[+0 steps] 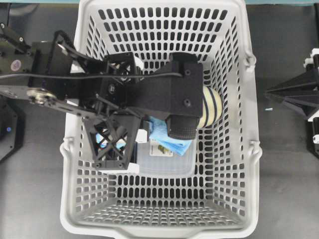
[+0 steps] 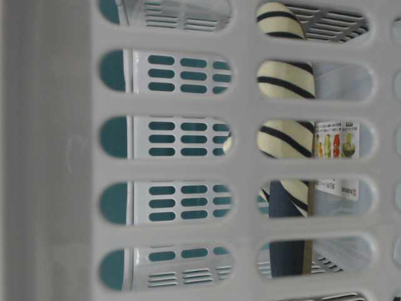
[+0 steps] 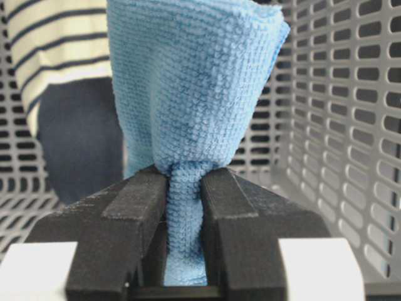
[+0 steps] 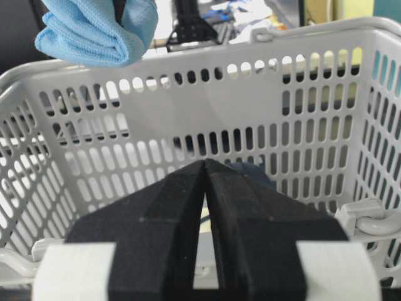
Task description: Pick up the blue cloth from the shopping basket with the left arm.
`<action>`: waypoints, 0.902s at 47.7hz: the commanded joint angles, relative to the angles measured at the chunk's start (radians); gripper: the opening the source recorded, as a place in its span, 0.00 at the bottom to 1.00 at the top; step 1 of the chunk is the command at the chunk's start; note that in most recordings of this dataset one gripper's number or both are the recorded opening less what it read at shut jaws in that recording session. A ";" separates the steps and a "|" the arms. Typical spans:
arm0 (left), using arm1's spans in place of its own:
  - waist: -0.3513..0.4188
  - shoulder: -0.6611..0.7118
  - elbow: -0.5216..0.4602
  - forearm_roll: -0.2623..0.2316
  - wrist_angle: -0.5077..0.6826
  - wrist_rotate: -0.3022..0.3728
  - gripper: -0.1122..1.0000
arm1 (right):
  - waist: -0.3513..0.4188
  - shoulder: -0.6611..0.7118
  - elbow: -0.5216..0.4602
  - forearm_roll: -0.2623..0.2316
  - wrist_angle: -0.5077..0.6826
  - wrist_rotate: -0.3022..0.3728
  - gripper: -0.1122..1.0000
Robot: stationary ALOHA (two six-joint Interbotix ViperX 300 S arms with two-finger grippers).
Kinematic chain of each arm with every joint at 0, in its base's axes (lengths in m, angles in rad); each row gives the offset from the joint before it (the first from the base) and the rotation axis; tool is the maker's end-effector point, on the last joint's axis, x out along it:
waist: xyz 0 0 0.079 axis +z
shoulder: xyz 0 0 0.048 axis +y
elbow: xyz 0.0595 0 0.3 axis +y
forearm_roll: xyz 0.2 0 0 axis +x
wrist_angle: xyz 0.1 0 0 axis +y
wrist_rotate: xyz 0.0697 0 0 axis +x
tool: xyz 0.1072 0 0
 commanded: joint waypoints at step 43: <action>0.002 -0.011 0.017 0.005 -0.077 0.003 0.20 | 0.018 0.005 -0.014 0.009 -0.021 0.048 0.11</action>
